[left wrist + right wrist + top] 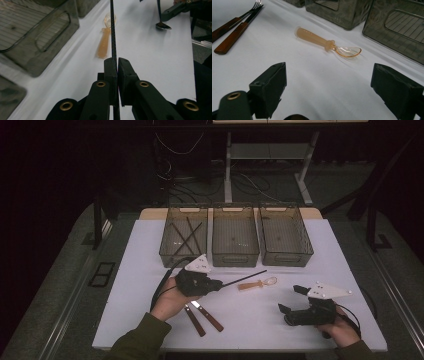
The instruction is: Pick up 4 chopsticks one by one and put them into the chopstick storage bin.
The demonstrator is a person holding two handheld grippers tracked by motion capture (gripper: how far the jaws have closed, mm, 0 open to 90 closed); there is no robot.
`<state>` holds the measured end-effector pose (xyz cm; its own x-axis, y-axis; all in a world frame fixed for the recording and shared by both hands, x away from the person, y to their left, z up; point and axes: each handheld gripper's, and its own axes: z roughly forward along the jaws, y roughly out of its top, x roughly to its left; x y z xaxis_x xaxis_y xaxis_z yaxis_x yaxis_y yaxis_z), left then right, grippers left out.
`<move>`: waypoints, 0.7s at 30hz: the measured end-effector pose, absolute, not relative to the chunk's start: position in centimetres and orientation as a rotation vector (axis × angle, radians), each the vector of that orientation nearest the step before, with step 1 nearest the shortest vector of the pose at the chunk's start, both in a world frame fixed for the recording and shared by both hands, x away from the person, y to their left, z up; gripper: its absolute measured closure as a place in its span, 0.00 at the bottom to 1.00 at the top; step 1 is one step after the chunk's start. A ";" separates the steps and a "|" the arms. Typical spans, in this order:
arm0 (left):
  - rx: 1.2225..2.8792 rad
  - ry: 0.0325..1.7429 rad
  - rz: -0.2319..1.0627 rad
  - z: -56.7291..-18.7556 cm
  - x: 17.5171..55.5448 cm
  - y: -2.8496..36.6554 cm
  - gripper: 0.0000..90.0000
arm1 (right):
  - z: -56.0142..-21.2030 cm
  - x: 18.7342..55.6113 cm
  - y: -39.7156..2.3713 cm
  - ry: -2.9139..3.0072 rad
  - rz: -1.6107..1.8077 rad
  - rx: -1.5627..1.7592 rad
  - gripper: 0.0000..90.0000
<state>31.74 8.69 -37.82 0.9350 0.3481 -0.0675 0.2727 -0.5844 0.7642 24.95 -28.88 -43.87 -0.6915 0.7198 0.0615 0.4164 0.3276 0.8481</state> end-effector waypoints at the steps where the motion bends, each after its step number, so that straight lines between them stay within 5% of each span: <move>1: 2.225 0.444 0.118 -37.7 31.8 8.9 0.95 | -43.9 24.9 -28.9 2.272 1.304 1.014 0.15; 21: 2.134 0.636 0.226 -36.6 33.9 14.8 0.95 | -43.9 25.0 -28.8 2.281 1.297 1.009 0.15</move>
